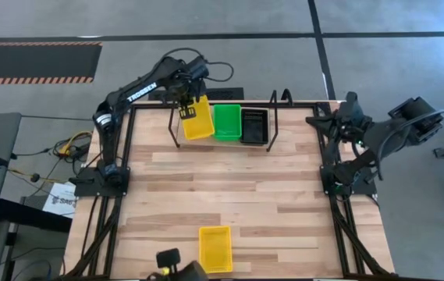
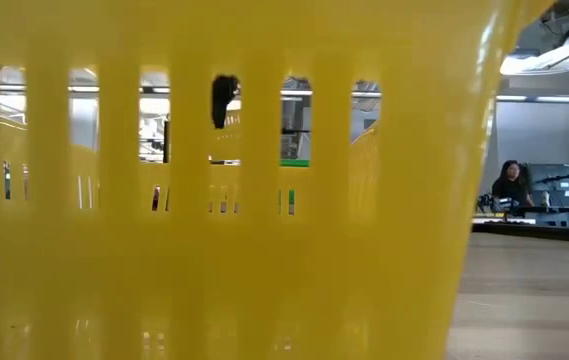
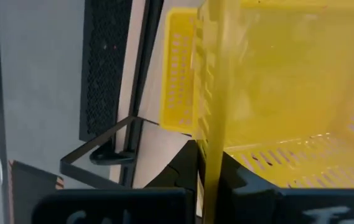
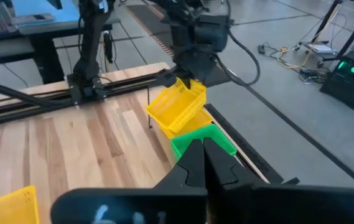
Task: Stack baskets on shelf by color
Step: Stack the left yellow basket on top of the other yellow basket on the shelf
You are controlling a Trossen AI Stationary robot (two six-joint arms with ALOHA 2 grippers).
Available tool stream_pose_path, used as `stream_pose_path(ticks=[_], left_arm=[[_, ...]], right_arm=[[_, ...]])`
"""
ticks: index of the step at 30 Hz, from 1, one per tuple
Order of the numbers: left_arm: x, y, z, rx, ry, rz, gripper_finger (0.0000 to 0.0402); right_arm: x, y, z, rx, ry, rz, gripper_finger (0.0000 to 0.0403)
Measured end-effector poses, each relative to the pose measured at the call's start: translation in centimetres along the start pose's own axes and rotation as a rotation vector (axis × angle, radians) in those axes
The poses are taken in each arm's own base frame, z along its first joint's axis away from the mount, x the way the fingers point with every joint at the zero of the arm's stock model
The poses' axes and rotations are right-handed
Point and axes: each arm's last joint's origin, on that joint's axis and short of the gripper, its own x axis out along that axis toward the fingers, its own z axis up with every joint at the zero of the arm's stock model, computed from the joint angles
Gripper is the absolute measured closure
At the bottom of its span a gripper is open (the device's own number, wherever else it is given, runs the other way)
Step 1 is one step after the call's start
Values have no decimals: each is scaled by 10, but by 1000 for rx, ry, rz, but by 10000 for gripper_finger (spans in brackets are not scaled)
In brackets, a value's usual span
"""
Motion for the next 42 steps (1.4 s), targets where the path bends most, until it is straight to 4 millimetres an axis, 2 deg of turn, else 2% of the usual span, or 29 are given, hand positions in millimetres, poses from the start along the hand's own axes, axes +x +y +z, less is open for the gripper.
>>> stream_pose_path(ticks=[11, 28, 31, 37, 42], left_arm=[[9, 20, -5, -17, -21, -37, 401], [9, 24, -3, 13, -70, -51, 401], [16, 24, -1, 14, -58, -71, 401], [42, 25, 4, 24, 34, -92, 401], [50, 25, 8, 54, 39, -92, 401]], right_arm=[[10, 10, 0, -28, 18, -26, 401], [15, 6, 1, -24, 30, -72, 401], [15, 6, 1, -24, 30, -71, 401], [15, 6, 1, -25, 32, -69, 401], [15, 6, 1, -24, 34, -66, 401]])
